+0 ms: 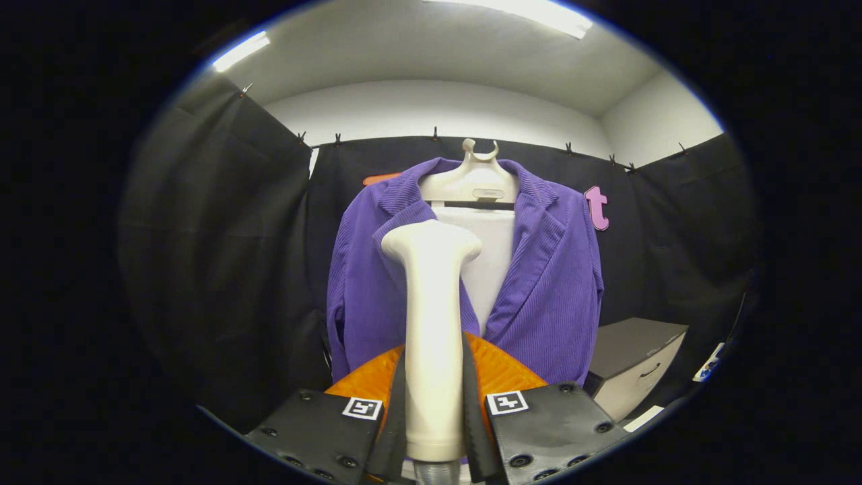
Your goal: Iron the clothes twice with a garment steamer, once on the left side and once on the right side.
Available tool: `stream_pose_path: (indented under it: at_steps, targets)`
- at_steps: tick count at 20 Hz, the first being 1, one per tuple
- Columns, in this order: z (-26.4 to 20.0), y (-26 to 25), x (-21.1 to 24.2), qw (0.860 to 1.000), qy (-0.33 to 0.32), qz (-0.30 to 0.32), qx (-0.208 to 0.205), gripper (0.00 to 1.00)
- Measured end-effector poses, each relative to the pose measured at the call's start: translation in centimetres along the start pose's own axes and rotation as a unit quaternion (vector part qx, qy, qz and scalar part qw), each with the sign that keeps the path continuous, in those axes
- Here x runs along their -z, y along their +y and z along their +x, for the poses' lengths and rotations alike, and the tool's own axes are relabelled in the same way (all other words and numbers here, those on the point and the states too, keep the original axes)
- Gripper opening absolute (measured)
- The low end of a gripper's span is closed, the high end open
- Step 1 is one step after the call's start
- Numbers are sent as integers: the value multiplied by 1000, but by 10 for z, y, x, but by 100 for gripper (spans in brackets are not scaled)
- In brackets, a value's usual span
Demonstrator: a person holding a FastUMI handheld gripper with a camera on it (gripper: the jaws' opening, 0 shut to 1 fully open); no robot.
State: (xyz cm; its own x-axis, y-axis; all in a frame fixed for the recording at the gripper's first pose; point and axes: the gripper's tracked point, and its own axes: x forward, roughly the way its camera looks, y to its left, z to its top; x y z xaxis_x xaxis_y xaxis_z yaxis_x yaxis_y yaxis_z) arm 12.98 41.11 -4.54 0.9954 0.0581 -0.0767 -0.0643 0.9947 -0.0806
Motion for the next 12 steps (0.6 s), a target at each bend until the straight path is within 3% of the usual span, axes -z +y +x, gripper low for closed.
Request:
stream_pose_path:
  at_steps: [12]
  targets:
    - [-5,0,43,1000,16,-24,9,43]
